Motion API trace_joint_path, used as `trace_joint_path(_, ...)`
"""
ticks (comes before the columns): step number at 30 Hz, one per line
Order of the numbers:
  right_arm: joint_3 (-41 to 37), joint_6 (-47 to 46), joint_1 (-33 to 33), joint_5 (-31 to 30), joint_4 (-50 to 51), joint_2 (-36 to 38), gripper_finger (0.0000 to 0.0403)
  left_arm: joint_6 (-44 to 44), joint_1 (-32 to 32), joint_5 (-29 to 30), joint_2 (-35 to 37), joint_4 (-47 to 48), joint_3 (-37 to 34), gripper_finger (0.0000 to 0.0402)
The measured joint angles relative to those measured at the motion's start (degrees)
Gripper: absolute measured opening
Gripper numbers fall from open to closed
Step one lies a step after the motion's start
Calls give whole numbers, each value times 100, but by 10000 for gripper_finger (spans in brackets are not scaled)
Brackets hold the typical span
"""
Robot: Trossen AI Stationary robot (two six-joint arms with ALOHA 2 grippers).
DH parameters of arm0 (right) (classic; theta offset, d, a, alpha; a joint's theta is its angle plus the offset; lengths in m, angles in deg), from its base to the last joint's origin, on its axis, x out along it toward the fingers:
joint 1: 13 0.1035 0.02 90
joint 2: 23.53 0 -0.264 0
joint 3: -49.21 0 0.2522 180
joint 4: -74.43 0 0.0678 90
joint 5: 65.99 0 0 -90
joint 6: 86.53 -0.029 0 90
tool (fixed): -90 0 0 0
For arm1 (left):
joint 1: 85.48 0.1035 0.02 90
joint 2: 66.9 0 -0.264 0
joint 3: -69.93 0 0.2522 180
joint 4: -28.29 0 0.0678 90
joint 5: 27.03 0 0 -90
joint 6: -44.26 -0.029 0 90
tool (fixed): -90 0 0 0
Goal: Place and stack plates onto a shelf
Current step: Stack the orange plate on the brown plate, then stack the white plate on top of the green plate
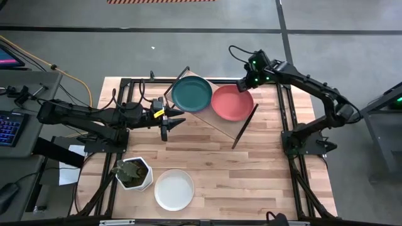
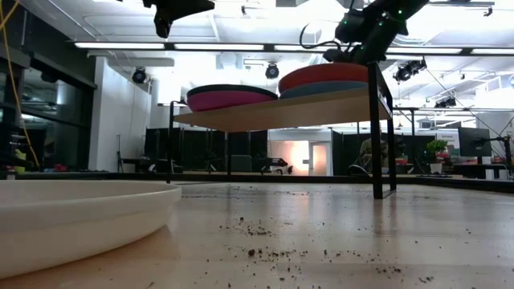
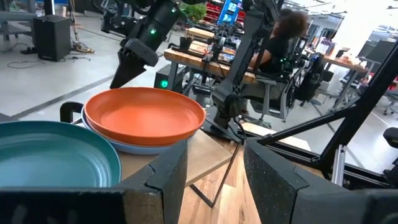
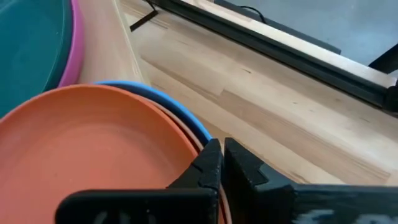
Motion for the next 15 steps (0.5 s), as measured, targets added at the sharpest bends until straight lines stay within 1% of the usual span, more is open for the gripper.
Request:
trace_joint_path(5,0,70,0,-15,55,46,0,-2,0,-1,0,0,0,147)
trace_joint_path(10,67,506,0,-3,130,130,0,-2,0,-1,0,1,0,147)
trace_joint_path(15,238,1026,164,47,74,859,0,-3,0,0,0,4,0,147)
